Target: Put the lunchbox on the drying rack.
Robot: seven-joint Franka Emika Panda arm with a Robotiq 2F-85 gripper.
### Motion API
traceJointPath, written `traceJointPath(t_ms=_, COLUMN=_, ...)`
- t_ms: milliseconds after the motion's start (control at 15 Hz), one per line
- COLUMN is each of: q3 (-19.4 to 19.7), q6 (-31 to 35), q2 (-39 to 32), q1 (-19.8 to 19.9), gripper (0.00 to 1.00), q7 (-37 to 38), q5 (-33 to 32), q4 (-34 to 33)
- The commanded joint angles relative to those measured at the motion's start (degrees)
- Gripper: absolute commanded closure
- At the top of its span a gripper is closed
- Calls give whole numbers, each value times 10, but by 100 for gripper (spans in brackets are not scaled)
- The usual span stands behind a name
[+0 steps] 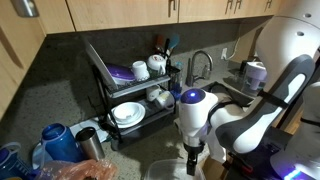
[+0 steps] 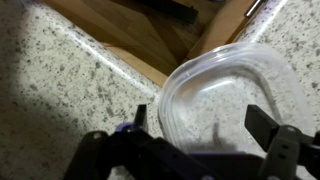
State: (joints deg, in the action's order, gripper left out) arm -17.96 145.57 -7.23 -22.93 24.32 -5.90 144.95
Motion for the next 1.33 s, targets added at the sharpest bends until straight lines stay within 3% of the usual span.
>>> traceJointPath(t_ms=0, q3=22, q6=-10, q2=-48, q1=-6, gripper=0, q7=59, q5=-63, q4=-43)
traceJointPath(t_ms=267, q3=40, q6=-12, q2=-98, q1=-5, gripper=0, q7=46, q5=-48, q4=-76)
traceJointPath(t_ms=400, q3=46, q6=-12, q2=-118, q1=-3, gripper=7, q7=37, q5=-34, q4=-88)
traceJointPath(t_ms=467, q3=49, q6=-12, q2=-126, q1=-3, gripper=29, q7=33, q5=-28, q4=-90)
traceJointPath(t_ms=600, q3=50, q6=-9, q2=-134, q1=-1, gripper=38, q7=26, q5=-14, q4=-92)
traceJointPath(t_ms=1133, q3=32, q6=14, q2=-82, q1=21, gripper=100, q7=-29, q5=82, q4=-54)
traceJointPath(t_ms=1267, q3=30, q6=17, q2=-73, q1=32, gripper=100, q7=-44, q5=111, q4=-45)
